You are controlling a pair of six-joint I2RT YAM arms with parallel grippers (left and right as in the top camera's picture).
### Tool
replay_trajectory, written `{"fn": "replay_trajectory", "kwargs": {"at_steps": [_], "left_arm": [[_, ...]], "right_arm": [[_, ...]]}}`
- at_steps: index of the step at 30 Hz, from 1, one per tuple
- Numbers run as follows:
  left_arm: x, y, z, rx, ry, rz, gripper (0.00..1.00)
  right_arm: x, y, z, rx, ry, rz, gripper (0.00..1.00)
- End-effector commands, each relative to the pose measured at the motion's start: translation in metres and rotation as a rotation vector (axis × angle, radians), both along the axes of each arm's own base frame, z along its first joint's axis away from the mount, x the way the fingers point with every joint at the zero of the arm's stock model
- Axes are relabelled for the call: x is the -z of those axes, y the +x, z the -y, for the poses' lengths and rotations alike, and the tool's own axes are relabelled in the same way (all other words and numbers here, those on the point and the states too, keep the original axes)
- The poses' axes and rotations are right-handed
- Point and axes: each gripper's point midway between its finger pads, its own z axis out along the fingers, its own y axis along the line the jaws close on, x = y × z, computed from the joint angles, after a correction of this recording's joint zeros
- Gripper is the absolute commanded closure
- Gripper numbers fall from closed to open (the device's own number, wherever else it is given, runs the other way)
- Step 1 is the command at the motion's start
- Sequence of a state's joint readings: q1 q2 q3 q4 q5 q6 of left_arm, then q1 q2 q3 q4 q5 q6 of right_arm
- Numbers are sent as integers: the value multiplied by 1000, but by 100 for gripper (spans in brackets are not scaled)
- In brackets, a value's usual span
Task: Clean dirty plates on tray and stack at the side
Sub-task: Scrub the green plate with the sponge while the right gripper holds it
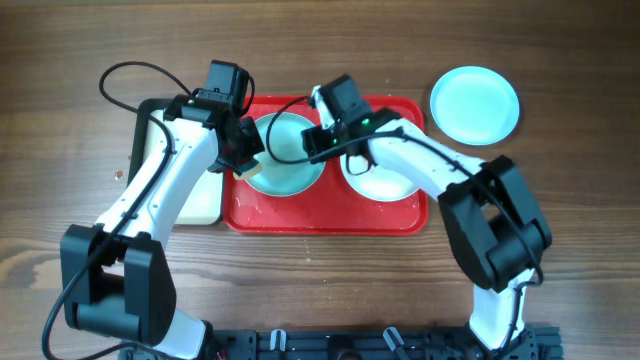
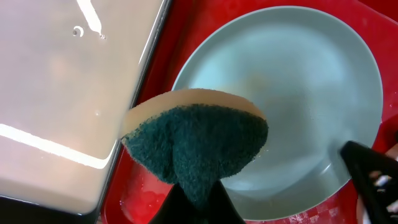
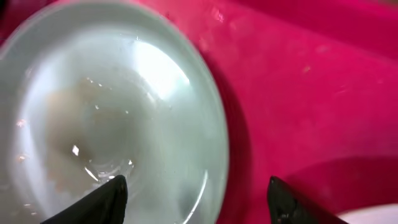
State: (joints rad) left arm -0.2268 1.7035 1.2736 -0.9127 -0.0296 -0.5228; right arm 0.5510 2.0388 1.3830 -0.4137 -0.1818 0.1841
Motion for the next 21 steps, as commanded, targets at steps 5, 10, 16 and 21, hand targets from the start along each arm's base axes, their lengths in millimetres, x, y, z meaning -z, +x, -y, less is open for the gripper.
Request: {"fn": "replay_trajectory", "kwargs": {"at_steps": [5, 10, 16, 21], "left_arm": [[-2, 2, -4, -25, 10, 12, 96], [-2, 1, -4, -25, 11, 8, 96], [-2, 1, -4, -24, 11, 8, 96], [-2, 1, -4, -25, 11, 8, 96]], "right_arm": [[-23, 13, 4, -99, 123, -13, 24], [-19, 18, 11, -72, 81, 10, 24], [-15, 18, 12, -70, 77, 20, 24], [-12, 18, 12, -69, 77, 18, 24]]}}
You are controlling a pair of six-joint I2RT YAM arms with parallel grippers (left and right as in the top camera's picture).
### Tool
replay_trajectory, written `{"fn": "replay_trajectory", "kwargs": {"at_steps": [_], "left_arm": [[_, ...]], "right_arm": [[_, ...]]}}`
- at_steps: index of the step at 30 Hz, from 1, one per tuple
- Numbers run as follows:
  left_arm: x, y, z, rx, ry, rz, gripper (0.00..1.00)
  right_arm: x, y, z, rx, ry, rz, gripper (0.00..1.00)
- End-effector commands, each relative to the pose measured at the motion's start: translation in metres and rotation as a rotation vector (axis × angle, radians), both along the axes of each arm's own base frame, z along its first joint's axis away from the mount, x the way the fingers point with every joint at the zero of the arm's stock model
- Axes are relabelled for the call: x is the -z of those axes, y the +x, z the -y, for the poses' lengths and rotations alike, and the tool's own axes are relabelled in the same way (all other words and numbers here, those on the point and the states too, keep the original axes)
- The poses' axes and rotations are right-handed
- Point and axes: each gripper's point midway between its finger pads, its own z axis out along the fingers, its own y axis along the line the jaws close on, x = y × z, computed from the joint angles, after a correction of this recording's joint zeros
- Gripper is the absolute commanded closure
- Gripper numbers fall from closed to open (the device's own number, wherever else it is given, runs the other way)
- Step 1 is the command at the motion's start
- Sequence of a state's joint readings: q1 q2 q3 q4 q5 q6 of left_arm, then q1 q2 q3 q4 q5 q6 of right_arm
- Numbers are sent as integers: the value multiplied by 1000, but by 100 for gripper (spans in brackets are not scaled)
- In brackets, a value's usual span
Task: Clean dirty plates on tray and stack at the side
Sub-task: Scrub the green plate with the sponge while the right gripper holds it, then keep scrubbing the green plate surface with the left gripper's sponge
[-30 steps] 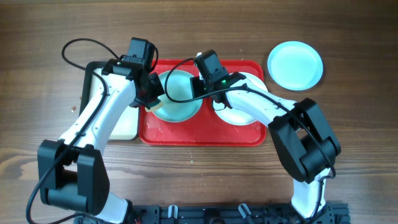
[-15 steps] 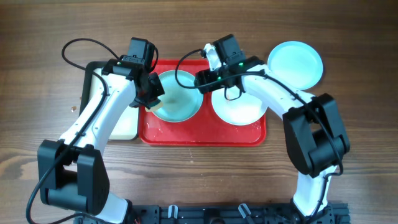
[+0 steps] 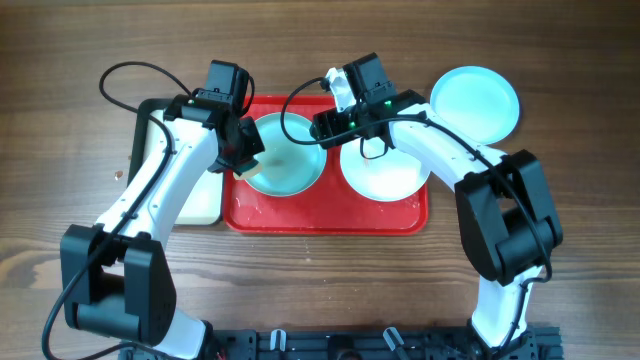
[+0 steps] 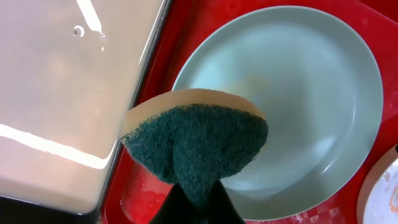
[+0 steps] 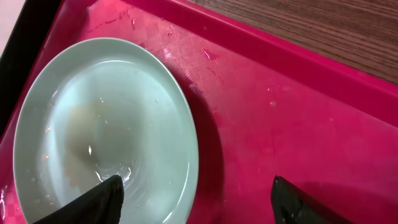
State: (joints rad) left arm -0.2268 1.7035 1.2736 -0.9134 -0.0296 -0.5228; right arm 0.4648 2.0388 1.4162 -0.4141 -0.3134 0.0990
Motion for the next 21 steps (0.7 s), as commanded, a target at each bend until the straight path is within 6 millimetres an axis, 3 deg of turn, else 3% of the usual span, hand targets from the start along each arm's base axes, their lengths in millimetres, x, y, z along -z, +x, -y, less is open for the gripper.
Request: {"fn": "replay_trajectory", "kwargs": {"at_steps": [1, 13, 16, 21], "left_arm": [[-2, 1, -4, -25, 11, 9, 96], [-2, 1, -4, -25, 11, 9, 96], [-2, 1, -4, -24, 11, 10, 96], [-2, 2, -4, -24, 11, 11, 96]], "right_arm": [[6, -1, -1, -18, -15, 5, 25], [39, -1, -5, 1, -11, -48, 43], [40, -2, -8, -8, 7, -55, 59], [40, -3, -9, 6, 13, -66, 64]]}}
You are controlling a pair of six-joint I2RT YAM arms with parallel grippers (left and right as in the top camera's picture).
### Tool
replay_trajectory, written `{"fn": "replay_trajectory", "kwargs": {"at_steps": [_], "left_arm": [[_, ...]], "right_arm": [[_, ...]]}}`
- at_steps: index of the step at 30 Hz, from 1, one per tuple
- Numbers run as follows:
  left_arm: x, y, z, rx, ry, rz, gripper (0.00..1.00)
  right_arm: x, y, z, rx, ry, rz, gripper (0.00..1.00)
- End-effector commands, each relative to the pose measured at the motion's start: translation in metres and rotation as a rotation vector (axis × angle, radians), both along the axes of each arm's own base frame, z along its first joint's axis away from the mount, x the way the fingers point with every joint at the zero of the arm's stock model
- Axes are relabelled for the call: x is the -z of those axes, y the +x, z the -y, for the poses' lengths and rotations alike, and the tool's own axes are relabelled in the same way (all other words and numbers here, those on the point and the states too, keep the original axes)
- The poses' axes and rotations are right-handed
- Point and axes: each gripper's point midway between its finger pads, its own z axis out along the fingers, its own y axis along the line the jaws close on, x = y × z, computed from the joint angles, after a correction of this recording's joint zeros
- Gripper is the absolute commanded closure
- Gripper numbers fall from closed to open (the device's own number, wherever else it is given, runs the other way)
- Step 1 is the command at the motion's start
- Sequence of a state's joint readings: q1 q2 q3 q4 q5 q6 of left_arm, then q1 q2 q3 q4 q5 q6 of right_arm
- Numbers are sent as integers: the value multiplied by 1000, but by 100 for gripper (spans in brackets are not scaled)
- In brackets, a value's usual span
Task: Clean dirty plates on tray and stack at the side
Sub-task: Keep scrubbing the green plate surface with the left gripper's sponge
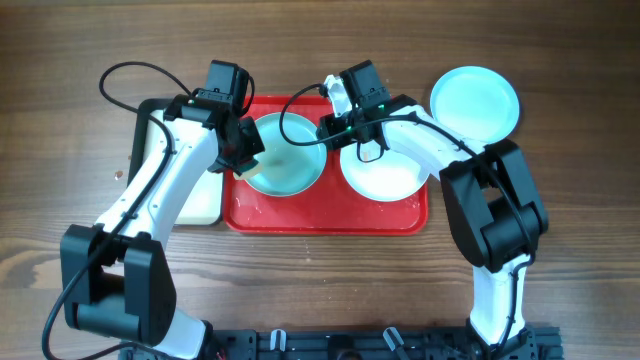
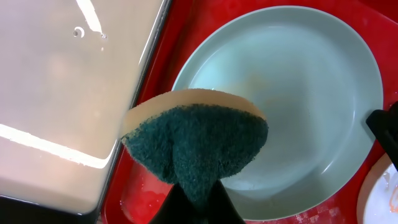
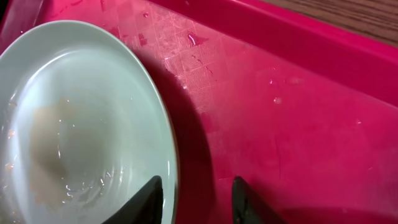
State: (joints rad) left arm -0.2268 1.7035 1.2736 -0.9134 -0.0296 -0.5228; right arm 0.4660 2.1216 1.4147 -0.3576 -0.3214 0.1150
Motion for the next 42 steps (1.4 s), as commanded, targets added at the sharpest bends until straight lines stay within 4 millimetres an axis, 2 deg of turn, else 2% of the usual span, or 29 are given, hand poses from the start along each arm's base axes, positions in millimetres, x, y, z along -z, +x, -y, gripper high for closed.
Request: {"fn": "replay_trajectory", "kwargs": {"at_steps": [1, 4, 12, 16, 25, 28, 34, 42], "left_arm": [[-2, 2, -4, -25, 11, 11, 96], [-2, 2, -4, -25, 10, 10, 96], [-3, 2, -2, -20, 10, 14, 96], [-3, 2, 0, -13, 10, 14, 96], [1, 3, 0, -14, 10, 10, 96], [10, 3, 2, -9, 16, -14, 96], [39, 9, 18, 31, 26, -43, 96], [80, 4, 13, 28, 76, -138, 96]], "right_arm": [[7, -6, -5, -2, 15, -31, 64], [7, -7, -7, -6, 16, -32, 72], [8, -13, -17, -24, 4, -27, 81], [8, -13, -16, -21, 5, -29, 95], [8, -13, -17, -6, 10, -38, 96], [8, -13, -17, -6, 10, -38, 96], [8, -13, -17, -6, 10, -38, 96], [8, -13, -17, -6, 10, -38, 96]]}}
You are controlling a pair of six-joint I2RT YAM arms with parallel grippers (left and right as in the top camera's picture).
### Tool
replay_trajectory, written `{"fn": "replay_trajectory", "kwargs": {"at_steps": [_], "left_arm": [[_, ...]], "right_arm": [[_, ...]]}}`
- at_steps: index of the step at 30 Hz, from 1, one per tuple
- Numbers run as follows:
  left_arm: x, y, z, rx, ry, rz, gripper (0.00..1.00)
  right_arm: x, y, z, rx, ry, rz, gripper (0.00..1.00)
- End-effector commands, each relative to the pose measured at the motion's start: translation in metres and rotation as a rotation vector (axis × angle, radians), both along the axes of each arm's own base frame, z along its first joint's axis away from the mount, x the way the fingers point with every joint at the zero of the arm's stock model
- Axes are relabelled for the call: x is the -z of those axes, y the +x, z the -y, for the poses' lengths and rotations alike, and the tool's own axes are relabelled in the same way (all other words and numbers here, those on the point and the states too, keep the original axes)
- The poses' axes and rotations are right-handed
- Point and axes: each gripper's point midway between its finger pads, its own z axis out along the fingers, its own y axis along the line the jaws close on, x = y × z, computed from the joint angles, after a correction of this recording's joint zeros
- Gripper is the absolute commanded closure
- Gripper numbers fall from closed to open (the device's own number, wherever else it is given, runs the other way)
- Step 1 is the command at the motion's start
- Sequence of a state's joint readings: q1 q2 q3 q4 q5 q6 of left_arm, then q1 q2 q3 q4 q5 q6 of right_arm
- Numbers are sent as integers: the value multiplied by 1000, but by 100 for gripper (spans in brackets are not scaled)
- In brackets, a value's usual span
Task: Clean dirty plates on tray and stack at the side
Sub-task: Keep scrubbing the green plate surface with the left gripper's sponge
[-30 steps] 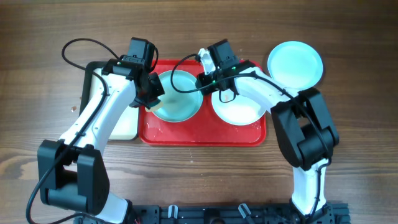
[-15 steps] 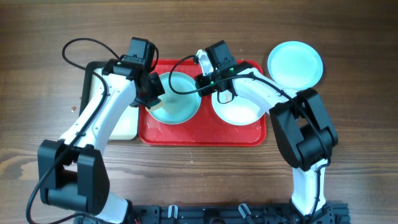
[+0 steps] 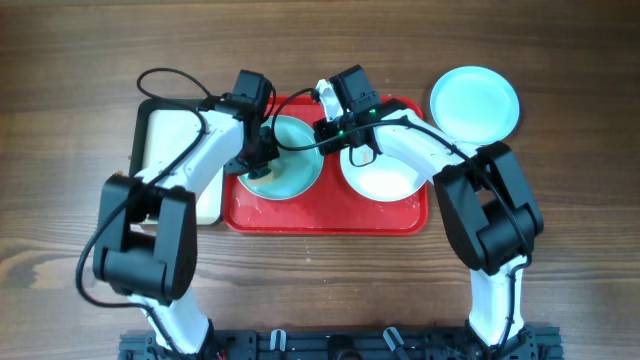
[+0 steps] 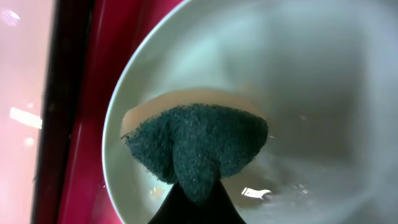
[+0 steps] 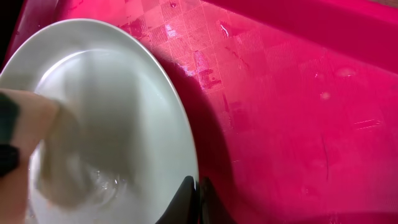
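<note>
A pale green plate [image 3: 290, 168] lies in the left half of the red tray [image 3: 325, 215]. My left gripper [image 4: 196, 198] is shut on a sponge [image 4: 196, 146], dark green scouring face over a tan foam layer. The sponge sits low over the plate's [image 4: 311, 93] left inner part, and I cannot tell whether it touches. My right gripper [image 5: 194, 200] is shut on the plate's [image 5: 112, 124] right rim, one finger on each side of the edge. A white plate [image 3: 383, 172] lies in the tray's right half. A light blue plate [image 3: 475, 104] rests on the table at the far right.
A shallow white basin [image 3: 170, 150] with a dark rim stands left of the tray, against its edge. The wet tray floor [image 5: 298, 93] shows beside the plate. Bare wooden table surrounds everything. Both arms meet over the tray's left half.
My left gripper with the sponge has moved right, from the tray's left edge beside the basin to over the green plate. My right gripper's fingers have shut on the plate's rim.
At first my right gripper was wide open close over the green plate's right rim, and the left held the sponge still at the plate's left. The right then sat farther back, then narrowed astride the rim. Now it grips the rim and the sponge is over the plate.
</note>
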State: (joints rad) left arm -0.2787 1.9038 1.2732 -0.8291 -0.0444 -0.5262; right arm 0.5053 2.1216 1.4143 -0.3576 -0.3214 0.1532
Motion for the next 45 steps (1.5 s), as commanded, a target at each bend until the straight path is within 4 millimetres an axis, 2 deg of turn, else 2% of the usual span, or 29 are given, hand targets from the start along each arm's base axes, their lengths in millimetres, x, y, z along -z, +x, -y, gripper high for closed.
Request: {"fn": "replay_trajectory", "kwargs": {"at_steps": [1, 4, 7, 13, 17, 19, 22, 23, 24, 26, 29, 35, 45], "left_arm": [[21, -2, -4, -15, 36, -41, 96], [36, -5, 1, -26, 32, -73, 96], [47, -7, 25, 3, -54, -92, 96], [47, -2, 58, 64, -139, -57, 96], [40, 1, 61, 79, -163, -41, 96], [23, 7, 59, 87, -175, 3, 96], [-20, 20, 54, 75, -207, 114, 96], [-64, 27, 48, 65, -231, 219, 96], [-77, 27, 44, 60, -233, 249, 96], [-99, 24, 33, 44, -202, 299, 96], [-110, 17, 12, 14, -107, 315, 95], [-90, 4, 2, 5, -47, 230, 96], [-7, 0, 1, 6, -28, 163, 96]], "right_arm": [[8, -2, 0, 2, 1, -19, 96], [8, -2, 0, 2, 1, -19, 96], [8, -2, 0, 2, 0, -20, 96], [8, -2, 0, 2, 1, -19, 96], [8, -2, 0, 2, 1, -19, 95], [8, -2, 0, 2, 1, -19, 96], [8, -2, 0, 2, 1, -19, 96], [8, -2, 0, 2, 1, -19, 96], [8, -2, 0, 2, 1, -19, 96], [8, -2, 0, 2, 1, -19, 96], [8, -2, 0, 2, 1, -20, 96], [8, -2, 0, 2, 1, -19, 96], [8, -2, 0, 1, 1, -19, 96]]}}
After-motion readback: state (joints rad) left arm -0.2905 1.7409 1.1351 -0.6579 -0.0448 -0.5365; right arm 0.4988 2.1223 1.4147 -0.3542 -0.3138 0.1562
